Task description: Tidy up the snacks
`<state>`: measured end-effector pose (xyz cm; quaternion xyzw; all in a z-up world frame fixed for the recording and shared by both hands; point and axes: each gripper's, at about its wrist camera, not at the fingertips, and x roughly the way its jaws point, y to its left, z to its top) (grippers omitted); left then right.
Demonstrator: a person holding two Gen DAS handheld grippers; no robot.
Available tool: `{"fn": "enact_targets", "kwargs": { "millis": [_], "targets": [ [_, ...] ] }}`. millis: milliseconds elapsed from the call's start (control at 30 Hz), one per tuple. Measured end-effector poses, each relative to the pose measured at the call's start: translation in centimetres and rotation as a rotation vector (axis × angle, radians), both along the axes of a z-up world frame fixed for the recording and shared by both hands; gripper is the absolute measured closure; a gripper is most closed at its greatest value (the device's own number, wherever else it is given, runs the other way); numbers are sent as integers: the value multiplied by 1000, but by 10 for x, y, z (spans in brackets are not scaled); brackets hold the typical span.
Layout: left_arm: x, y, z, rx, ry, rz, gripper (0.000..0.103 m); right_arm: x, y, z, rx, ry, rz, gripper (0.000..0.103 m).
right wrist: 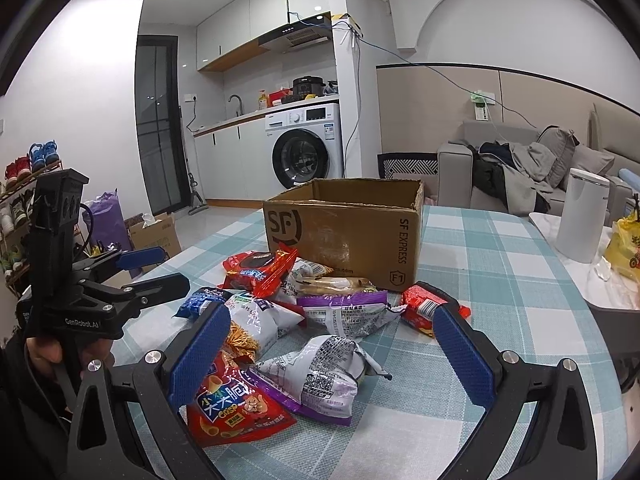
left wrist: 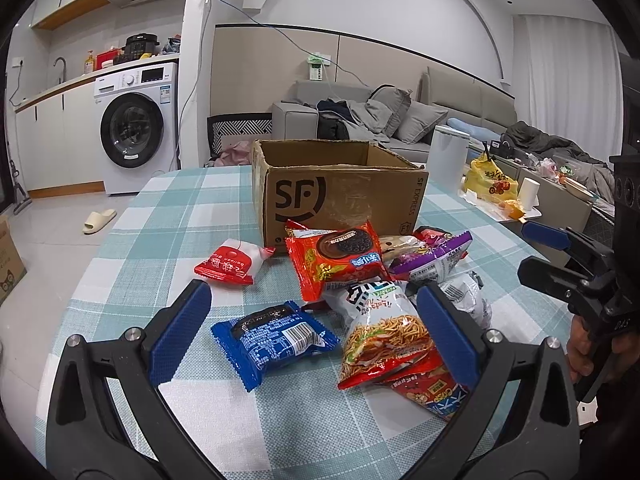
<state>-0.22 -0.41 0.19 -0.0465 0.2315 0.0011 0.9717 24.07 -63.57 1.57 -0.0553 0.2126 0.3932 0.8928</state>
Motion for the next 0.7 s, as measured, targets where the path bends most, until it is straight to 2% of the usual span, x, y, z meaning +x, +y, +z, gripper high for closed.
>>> {"fn": "enact_targets", "kwargs": {
  "millis": [700],
  "targets": [
    [0, -1, 0, 1, 1, 1, 0, -3, 0, 1, 12, -9, 27, 0]
  ]
}}
